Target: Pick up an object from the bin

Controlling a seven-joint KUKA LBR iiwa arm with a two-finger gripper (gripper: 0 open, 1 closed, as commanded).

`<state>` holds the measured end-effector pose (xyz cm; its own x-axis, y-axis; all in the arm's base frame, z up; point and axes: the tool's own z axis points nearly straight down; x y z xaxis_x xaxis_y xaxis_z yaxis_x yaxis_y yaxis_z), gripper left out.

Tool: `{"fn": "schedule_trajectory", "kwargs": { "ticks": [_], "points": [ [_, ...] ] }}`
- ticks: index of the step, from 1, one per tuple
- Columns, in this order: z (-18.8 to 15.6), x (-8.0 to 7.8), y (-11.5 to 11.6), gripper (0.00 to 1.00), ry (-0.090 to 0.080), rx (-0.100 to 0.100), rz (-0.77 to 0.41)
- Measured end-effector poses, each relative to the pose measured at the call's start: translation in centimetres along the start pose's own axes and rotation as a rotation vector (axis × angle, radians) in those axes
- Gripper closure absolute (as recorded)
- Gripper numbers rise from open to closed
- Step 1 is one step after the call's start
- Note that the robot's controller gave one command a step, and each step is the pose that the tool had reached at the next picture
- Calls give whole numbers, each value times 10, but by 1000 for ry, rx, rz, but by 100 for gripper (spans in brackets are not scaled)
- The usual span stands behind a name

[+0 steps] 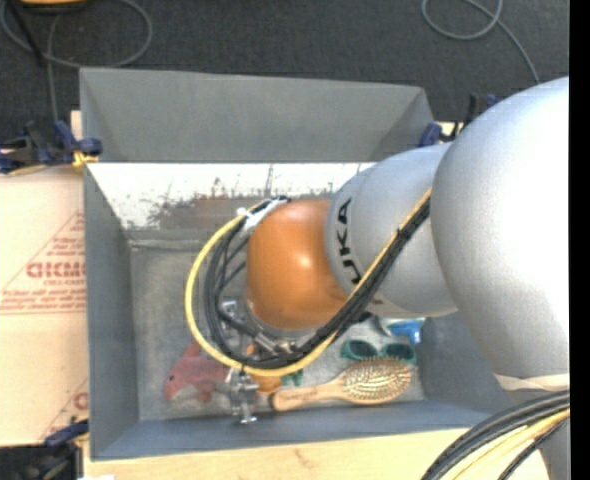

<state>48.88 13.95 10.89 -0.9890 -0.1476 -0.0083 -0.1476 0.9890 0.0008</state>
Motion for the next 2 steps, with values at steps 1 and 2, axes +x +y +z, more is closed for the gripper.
{"fn": "schedule_trajectory", "kwargs": {
  "ticks": [1, 2],
  "points": [
    [37, 2, -23, 100, 2, -1, -5],
    [37, 2, -23, 100, 2, -1, -3]
  ]
}}
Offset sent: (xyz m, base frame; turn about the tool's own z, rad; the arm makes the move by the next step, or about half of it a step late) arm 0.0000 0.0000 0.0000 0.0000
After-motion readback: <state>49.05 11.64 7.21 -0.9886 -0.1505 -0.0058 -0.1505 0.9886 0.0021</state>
